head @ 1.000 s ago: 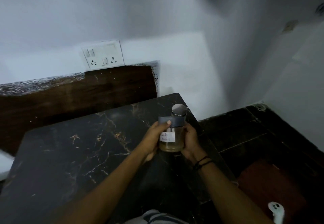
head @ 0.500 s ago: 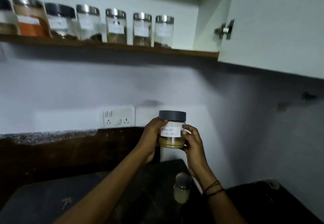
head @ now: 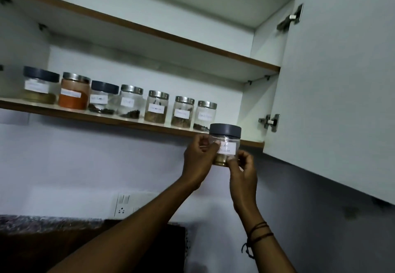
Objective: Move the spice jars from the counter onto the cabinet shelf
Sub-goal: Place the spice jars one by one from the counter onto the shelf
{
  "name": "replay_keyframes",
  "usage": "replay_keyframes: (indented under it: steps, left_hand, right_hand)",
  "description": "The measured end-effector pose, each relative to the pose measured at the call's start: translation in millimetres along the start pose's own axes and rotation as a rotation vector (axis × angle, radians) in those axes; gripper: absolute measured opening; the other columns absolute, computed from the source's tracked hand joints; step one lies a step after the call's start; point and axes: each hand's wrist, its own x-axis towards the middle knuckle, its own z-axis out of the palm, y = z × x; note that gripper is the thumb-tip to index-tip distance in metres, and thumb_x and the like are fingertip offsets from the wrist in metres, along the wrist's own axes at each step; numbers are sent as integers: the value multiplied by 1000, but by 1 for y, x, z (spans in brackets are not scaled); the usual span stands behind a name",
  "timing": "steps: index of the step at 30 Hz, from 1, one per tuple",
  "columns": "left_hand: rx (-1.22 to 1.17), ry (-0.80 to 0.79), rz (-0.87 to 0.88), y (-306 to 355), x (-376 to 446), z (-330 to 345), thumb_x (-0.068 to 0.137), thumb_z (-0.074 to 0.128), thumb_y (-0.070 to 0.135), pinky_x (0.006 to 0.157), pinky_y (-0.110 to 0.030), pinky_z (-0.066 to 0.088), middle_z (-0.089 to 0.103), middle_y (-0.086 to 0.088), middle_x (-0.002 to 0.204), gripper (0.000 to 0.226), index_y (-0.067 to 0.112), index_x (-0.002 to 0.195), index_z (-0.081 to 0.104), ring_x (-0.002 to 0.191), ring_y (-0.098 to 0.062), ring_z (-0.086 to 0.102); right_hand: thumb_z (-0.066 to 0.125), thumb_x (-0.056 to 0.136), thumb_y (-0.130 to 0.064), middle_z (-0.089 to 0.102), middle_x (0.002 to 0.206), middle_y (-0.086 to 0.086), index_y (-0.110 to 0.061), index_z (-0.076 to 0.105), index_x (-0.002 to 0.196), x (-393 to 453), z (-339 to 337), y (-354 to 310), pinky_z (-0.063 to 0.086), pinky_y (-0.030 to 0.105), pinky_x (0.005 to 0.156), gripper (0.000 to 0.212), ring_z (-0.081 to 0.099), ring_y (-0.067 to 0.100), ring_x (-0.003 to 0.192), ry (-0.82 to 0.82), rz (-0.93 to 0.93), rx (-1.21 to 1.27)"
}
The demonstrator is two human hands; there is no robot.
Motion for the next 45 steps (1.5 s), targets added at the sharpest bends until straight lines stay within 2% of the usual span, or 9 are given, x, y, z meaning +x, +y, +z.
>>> replay_keyframes:
  steps: [6, 11, 20, 22, 26, 31, 39, 42, 45]
  left_hand:
    - [136, 25, 132, 21, 39, 32, 90, 61, 29, 87, -31, 55, 65, 3, 112, 31, 20, 119, 57, 103, -14, 63]
    - [304, -75, 127, 27, 78, 50, 85, 60, 28, 89, -44, 56, 70, -7, 109, 34, 16, 117, 58, 98, -25, 66]
    - [529, -317, -55, 11, 141, 62, 81, 66, 24, 71, -32, 57, 67, -4, 101, 24, 13, 102, 60, 95, -22, 65]
    - [722, -290, 12, 3, 150, 63, 85, 63, 27, 58, -24, 41, 64, -7, 98, 16, 12, 89, 59, 95, -25, 62]
    - [807, -323, 26, -9, 160, 72, 82, 67, 34, 69, -29, 48, 71, -10, 103, 33, 6, 100, 68, 96, -27, 67]
    - [807, -310, 30, -15, 171, 71, 86, 63, 28, 52, -23, 36, 67, -13, 105, 27, 5, 100, 64, 86, -24, 60]
    - [802, -239, 173, -22, 163, 62, 85, 63, 32, 49, -22, 30, 53, 5, 68, 24, 15, 71, 53, 64, -14, 52]
    - [719, -279, 361, -24, 142, 58, 87, 53, 23, 62, -28, 44, 66, -4, 82, 20, 8, 75, 60, 83, -26, 63]
    - [671, -300, 532, -49, 102, 48, 93, 57, 21, 108, -35, 43, 64, -13, 132, 35, 6, 124, 64, 125, -25, 56]
  right_hand:
    - [49, 99, -29, 59, 127, 9, -13, 55, 131, 67, 16, -14, 53, 48, 96, 36, 60, 25, 109, -9, -84, -192]
    - [44, 101, -27, 60, 123, 15, -8, 54, 129, 112, 24, 0, 53, 48, 94, 35, 62, 27, 105, -44, -125, -245]
    - [47, 96, -20, 53, 121, 14, -7, 49, 124, 171, 32, 28, 46, 34, 75, 31, 53, 22, 88, -135, -118, -599]
    - [49, 94, -23, 59, 115, 17, -4, 51, 113, 180, 34, 32, 50, 41, 80, 27, 58, 32, 96, -177, -74, -672]
    - [52, 93, -28, 66, 110, 14, -10, 56, 104, 196, 38, 38, 45, 38, 87, 22, 60, 35, 101, -193, 34, -719]
    - [47, 94, -34, 68, 111, 9, -16, 63, 107, 200, 48, 43, 36, 37, 93, 26, 61, 32, 103, -160, 59, -795]
    - [34, 105, -27, 66, 121, 10, -9, 57, 121, 175, 30, 50, 27, 44, 114, 33, 57, 30, 117, -259, -212, -726]
    - [47, 101, -15, 63, 118, 7, -8, 60, 120, 140, 18, 56, 40, 44, 106, 24, 56, 23, 112, -208, -359, -506]
    - [54, 97, -14, 62, 126, 5, -11, 61, 124, 89, 6, 76, 44, 35, 105, 28, 55, 19, 119, -177, -373, -418]
